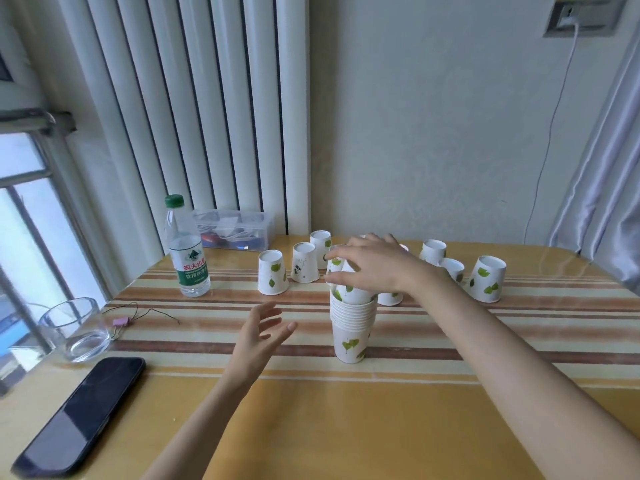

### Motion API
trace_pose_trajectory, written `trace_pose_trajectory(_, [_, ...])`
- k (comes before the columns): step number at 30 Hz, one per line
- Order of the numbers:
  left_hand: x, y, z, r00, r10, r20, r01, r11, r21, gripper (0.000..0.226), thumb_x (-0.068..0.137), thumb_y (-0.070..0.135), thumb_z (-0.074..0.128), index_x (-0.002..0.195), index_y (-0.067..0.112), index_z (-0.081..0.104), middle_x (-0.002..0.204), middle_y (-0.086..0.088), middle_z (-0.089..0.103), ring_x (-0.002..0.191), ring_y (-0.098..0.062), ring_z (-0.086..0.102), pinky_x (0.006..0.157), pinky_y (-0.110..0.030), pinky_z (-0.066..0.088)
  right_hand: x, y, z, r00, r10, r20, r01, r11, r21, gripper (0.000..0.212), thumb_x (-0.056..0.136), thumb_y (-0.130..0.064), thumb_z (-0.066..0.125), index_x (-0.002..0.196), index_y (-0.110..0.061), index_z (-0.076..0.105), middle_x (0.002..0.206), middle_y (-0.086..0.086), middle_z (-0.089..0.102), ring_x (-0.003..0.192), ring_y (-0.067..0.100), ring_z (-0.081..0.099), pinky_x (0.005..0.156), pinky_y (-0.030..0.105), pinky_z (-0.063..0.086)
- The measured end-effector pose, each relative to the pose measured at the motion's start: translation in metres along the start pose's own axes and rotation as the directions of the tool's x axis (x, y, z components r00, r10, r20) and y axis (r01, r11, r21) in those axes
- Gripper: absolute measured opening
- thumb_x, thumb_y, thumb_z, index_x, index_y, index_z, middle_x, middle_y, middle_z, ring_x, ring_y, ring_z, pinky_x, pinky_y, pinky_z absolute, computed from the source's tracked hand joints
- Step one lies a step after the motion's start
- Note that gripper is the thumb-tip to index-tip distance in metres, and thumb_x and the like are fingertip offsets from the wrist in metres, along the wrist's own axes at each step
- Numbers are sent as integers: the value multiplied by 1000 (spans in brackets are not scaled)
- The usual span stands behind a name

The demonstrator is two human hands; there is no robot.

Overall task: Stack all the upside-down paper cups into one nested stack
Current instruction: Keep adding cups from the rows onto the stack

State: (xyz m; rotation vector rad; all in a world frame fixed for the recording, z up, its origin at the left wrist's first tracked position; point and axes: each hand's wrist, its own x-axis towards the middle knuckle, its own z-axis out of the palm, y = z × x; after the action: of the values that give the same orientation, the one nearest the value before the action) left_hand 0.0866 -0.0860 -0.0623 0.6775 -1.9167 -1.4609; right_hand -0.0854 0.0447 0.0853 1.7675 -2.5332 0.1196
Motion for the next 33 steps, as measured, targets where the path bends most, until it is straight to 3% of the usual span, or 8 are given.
trace_pose_trajectory(4, [7, -3, -1, 1000, 15, 11, -15, 1000, -9, 53, 68, 43, 68, 116, 30, 48, 121, 1, 58, 115, -13, 55, 88, -27, 48, 4, -8, 16, 991, -60, 118, 26, 963, 270, 58, 87, -65, 28, 139, -39, 34, 146, -3, 41, 136, 22, 32, 110, 40, 26])
trace_pose_trajectory(8, [23, -6, -2, 1000, 26, -5, -26, 1000, 16, 46, 69, 44, 71, 109, 34, 50, 121, 5, 56, 117, -16, 54, 90, -30, 47, -4, 29, 36, 948, 233, -216, 41, 584, 811, 28, 94, -36, 45, 116, -24, 59, 120, -7, 57, 119, 11, 50, 94, 19, 38])
trace_pose_trajectory(11, [52, -5, -3, 994, 44, -98, -34, 994, 104, 65, 76, 31, 73, 130, 20, 39, 137, -5, 42, 122, -17, 46, 97, -33, 41, -2, 71, 74, 742, 574, -346, -78, 587, 806, 25, 89, -26, 56, 110, -14, 57, 120, 6, 59, 118, 23, 53, 95, 33, 41])
trace_pose_trajectory(13, [74, -2, -2, 987, 52, -155, -29, 988, 149, 83, 74, 30, 75, 140, 18, 26, 143, -7, 28, 127, -18, 36, 104, -35, 35, 4, 86, 100, 661, 698, -274, -196, 514, 835, 51, 81, -32, 66, 122, -9, 46, 128, 12, 48, 122, 29, 45, 98, 38, 38])
trace_pose_trajectory(19, [138, -18, 7, 959, -105, -263, 149, 977, 151, 113, 68, 30, 80, 147, 14, 0, 154, -14, 10, 144, -28, 12, 117, -44, 16, 33, 97, 158, 697, 717, -17, -362, 372, 855, 112, 50, -48, 70, 140, -14, 13, 142, 17, 37, 129, 36, 37, 102, 50, 36])
trace_pose_trajectory(23, [164, -43, 8, 943, -215, -253, 246, 964, 96, 111, 68, 31, 80, 145, 10, 3, 153, -15, 23, 139, -33, 29, 113, -49, 28, 52, 102, 174, 617, 787, -27, -378, 326, 867, 86, 66, -31, 77, 129, -10, 22, 131, 17, 53, 115, 38, 52, 87, 46, 44])
trace_pose_trajectory(26, [166, -51, 7, 932, -247, -265, 296, 941, 164, 67, 72, 33, 76, 119, 12, 34, 120, -12, 55, 114, -35, 54, 95, -48, 46, 55, 101, 174, 603, 797, -28, -410, 340, 846, 67, 73, -28, 75, 118, -6, 30, 123, 17, 57, 106, 39, 56, 76, 38, 41])
trace_pose_trajectory(33, [105, -28, 11, 980, -94, -173, 95, 995, -2, 58, 68, 50, 71, 107, 14, 49, 102, -7, 63, 91, -19, 62, 70, -26, 47, 7, 87, 163, 666, 736, -121, -76, 228, 971, 66, 58, -49, 71, 117, -32, 47, 125, 2, 51, 116, 22, 48, 93, 43, 43])
